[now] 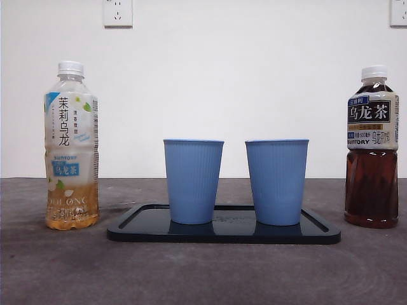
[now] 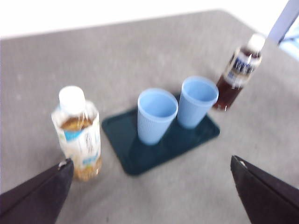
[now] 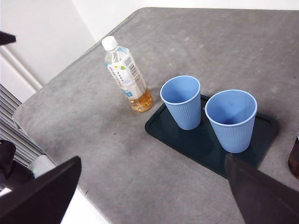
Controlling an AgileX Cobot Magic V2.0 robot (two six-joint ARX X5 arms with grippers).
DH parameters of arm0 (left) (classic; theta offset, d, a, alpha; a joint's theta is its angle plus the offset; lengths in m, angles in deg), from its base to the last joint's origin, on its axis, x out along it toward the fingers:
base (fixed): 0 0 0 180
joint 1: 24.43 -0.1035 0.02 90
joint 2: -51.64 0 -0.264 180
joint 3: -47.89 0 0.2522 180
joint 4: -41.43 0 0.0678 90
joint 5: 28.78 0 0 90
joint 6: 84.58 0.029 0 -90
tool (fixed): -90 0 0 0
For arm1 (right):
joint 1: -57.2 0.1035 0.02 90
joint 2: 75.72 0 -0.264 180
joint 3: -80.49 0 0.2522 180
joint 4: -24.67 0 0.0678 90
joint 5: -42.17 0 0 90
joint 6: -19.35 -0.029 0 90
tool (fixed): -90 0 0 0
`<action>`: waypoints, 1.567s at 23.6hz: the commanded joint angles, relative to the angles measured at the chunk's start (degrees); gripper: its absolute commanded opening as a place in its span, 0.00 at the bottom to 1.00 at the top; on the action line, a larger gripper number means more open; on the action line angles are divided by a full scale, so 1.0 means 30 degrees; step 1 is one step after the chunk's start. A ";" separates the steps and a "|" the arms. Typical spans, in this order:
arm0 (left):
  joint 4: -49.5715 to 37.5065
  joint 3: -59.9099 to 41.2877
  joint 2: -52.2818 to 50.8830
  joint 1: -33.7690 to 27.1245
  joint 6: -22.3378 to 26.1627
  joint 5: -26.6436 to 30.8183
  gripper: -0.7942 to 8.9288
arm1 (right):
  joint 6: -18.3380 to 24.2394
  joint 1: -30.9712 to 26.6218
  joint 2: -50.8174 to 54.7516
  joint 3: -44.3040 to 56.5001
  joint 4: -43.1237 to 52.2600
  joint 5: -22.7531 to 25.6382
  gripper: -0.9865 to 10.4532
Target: Pour the drink into the cup
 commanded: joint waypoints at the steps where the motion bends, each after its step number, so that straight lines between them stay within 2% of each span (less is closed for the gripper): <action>1: 0.0109 0.0248 0.0248 0.0138 0.0182 -0.0095 0.63 | 0.0226 0.0058 -0.0051 -0.0342 0.0350 -0.0066 0.48; 2: 0.0131 0.0248 0.0277 0.0138 0.0189 -0.0095 0.44 | 0.0226 0.0058 -0.0058 -0.0342 0.0321 -0.0073 0.32; 3: 0.0102 0.0248 0.0306 0.0138 0.0299 -0.0095 0.20 | 0.0233 0.0058 -0.0058 -0.0342 0.0291 -0.0073 0.13; 4: 0.0080 0.0248 0.0328 0.0138 0.0364 -0.0095 0.06 | 0.0270 0.0058 -0.0058 -0.0342 0.0306 -0.0066 0.08; 5: -0.0022 0.0248 0.0372 0.0138 0.0372 -0.0095 0.12 | 0.0226 0.0058 -0.0058 -0.0342 0.0372 -0.0058 0.11; 8: 0.0080 0.0248 0.0503 0.0138 0.0044 -0.0095 0.11 | -0.0211 0.0058 -0.0051 -0.0342 0.0503 -0.0087 0.10; 17: 0.0007 0.0226 0.0415 0.0138 0.0036 -0.0095 0.11 | -0.0219 0.0058 -0.0036 -0.0342 0.0670 -0.0051 0.10; 20: -0.0627 -0.0372 0.0248 -0.0787 0.0044 -0.0087 0.11 | -0.0219 0.0058 -0.0036 -0.0342 0.0670 -0.0058 0.10; 22: -0.3446 -0.2667 -0.0408 -0.2353 0.0197 -0.0087 0.11 | -0.0219 0.0058 -0.0036 -0.0342 0.0670 -0.0058 0.10; 25: -0.9092 -0.8357 -0.3009 -0.5544 0.1129 -0.0087 0.11 | -0.0219 0.0058 -0.0036 -0.0342 0.0678 -0.0058 0.10; 28: -1.2597 -1.3923 -0.6135 -0.7956 0.1122 -0.0080 0.11 | -0.0219 0.0058 -0.0036 -0.0342 0.0678 -0.0058 0.10; 33: -1.5999 -1.8965 -0.9092 -1.0265 0.0758 -0.0080 0.11 | -0.0219 0.0058 -0.0036 -0.0342 0.0678 -0.0058 0.10; 35: -1.6378 -2.0014 -0.9959 -1.0754 -0.0015 -0.0080 0.11 | -0.0219 0.0058 -0.0036 -0.0342 0.0670 -0.0058 0.10; 37: -1.6356 -2.0626 -1.0688 -1.0950 -0.0109 -0.0080 0.11 | -0.0219 0.0058 -0.0036 -0.0342 0.0678 -0.0058 0.10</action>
